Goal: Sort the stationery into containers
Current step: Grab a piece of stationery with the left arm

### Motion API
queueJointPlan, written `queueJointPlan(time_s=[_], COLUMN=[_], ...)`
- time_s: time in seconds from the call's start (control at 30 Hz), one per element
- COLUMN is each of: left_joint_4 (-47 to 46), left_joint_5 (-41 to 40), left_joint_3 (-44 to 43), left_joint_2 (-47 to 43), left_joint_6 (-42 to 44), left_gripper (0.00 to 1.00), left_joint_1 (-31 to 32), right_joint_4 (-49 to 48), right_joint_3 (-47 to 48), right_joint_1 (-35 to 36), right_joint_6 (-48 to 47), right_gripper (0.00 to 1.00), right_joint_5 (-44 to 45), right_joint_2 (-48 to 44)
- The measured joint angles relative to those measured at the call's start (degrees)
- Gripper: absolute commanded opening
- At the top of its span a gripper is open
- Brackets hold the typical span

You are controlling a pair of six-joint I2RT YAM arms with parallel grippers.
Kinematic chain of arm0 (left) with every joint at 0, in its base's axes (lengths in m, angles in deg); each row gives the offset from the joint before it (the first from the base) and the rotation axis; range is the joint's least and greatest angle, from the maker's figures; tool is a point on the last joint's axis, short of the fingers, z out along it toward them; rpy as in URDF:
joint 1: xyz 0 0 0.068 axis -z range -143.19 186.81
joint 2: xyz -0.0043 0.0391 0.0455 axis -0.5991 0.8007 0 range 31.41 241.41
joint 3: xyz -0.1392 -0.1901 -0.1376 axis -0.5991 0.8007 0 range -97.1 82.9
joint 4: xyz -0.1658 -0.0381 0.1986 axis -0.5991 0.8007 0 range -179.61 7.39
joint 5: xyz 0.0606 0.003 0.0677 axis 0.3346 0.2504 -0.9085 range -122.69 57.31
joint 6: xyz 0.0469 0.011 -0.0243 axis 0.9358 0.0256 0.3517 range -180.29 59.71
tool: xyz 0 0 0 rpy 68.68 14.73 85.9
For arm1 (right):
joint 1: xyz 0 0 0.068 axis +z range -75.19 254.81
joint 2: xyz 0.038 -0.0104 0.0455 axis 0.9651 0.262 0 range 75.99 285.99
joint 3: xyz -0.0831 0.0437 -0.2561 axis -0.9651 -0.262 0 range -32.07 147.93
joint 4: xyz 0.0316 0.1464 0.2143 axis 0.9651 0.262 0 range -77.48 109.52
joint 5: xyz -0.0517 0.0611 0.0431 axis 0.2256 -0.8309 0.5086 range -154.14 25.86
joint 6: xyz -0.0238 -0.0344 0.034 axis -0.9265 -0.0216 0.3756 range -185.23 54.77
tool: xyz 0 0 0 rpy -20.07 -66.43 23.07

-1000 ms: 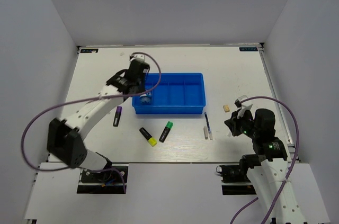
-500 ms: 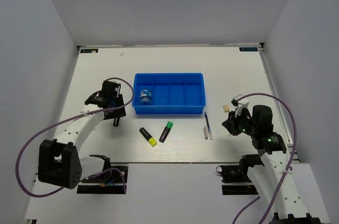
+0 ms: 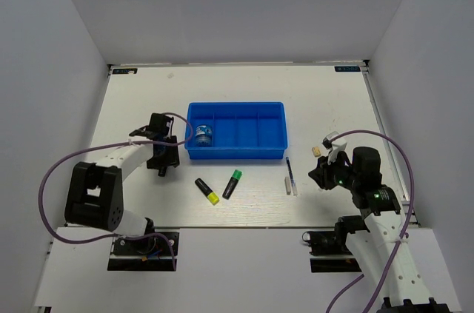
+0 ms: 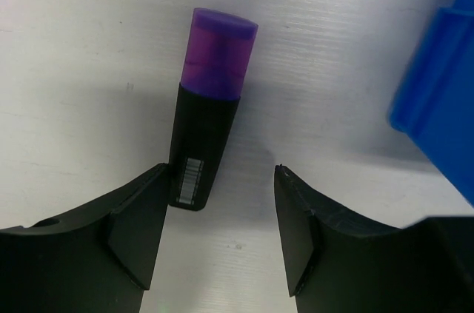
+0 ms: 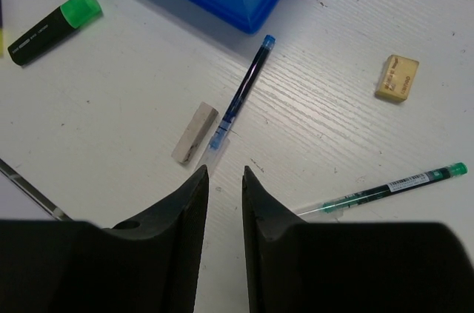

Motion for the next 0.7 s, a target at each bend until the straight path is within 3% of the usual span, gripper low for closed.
queueJointPlan(time_s=[0.17, 0.33, 0.47, 0.6, 0.7], left_joint_4=[-0.68, -1.36, -1.88, -2.19, -2.08], left_joint_5=[0.00, 0.02, 0.15, 0.15, 0.15], left_joint_3=[-0.52, -1.95, -2.03, -1.95, -1.95], left_joint_2=[3.39, 5.31, 5.55, 5.57, 5.44], left_joint_6=[0.39, 0.90, 1.01, 0.87, 0.79], left_gripper=[0.67, 0.59, 0.42, 0.16, 0.05], left_joint_1=[-0.70, -1.05, -1.25, -1.64, -1.79], right_joint_4=[0.00, 0.00, 0.00, 0.00, 0.02], right_joint_3=[0.00, 0.00, 0.00, 0.00, 0.00], right_joint_1=[-0.02, -0.02, -0.02, -0.02, -0.07], right_joint_6=[0.11, 0.15, 0.17, 0.37, 0.63], right_gripper=[0.28, 0.28, 0.28, 0.28, 0.32], right_joint_5=[0.00, -0.04, -0.09, -0.24, -0.24], right_joint_2=[0.00, 0.00, 0.00, -0.07, -0.39])
